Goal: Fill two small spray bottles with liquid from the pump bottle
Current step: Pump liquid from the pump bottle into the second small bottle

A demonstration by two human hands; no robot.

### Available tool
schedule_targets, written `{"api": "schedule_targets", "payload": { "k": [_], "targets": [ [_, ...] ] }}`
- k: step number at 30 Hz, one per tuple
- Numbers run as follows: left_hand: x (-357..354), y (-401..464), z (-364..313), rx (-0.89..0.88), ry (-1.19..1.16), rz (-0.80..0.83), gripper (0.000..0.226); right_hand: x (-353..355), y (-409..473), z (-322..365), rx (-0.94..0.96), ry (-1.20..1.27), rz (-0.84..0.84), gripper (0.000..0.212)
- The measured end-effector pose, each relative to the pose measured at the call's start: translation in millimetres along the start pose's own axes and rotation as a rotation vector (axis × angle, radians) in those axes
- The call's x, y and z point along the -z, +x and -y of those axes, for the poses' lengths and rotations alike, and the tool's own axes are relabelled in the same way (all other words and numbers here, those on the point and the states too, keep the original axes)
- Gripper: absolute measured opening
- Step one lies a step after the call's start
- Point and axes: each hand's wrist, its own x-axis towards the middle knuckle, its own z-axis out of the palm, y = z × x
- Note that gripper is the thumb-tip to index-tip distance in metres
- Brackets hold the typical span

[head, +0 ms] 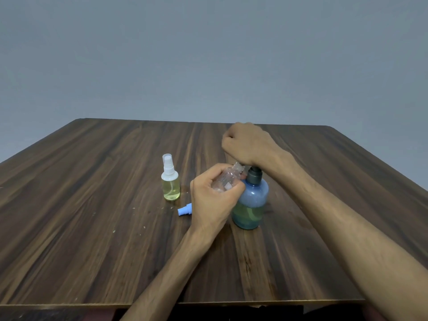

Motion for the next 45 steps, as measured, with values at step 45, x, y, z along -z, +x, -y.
{"api": "schedule_targets", "payload": {
  "k": [45],
  "targets": [
    [1.0,0.6,-0.9,-0.050,0.021,0.017,0.022,2.6,2.1,-1.1,0.113,0.020,-0.171,0.021]
  ]
}}
